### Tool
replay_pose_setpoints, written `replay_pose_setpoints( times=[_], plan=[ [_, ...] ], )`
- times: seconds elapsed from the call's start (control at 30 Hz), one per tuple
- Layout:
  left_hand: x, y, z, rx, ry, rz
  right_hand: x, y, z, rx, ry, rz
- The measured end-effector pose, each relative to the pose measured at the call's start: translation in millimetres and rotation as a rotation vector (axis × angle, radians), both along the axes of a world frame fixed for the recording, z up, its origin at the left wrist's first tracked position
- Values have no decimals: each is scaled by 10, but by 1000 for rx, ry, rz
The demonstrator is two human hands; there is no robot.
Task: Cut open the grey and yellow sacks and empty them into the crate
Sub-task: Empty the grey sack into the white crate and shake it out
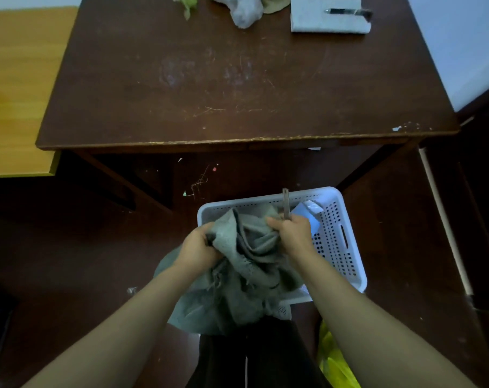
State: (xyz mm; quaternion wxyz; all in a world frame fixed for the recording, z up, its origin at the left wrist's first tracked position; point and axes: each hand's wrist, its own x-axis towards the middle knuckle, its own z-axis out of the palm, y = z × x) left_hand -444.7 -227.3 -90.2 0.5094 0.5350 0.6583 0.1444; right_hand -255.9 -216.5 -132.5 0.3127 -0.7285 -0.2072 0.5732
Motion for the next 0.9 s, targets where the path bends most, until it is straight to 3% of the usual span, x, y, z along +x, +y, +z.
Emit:
replay_pose_setpoints(
  times=[0.07,0.17,0.23,0.37,0.5,0.6,0.7,0.8,0.83,0.9],
  plan=[
    [15,-43,-54,-60,95,-69,81,-176,-12,-44,-75,8],
    [48,-39,-145,-64,218,-110,92,-163,109,84,-137,17],
    [109,-19,-134,-44,205,-171,60,-144,203,201,-57,15],
    [234,-59,-89,-54,175,-214,120,-248,237,154,-18,-62],
    [224,-68,-120,-12,283,-185,163,-239,333,247,46,-65],
    [254,-119,-134,-8,380,-159,311,-327,276,176,77,-113],
    [274,-163,-126,51,379,-120,394,-357,258,236,-37,-66],
    [272,-158,-149,-17,312,-74,388,-420,240,225,89,-50],
    [265,-158,-152,-24,273,-39,432,-455,212,142,57,-12],
    [248,-136,-145,-49,237,-11,579,-514,173,16,-282,267]
  ],
)
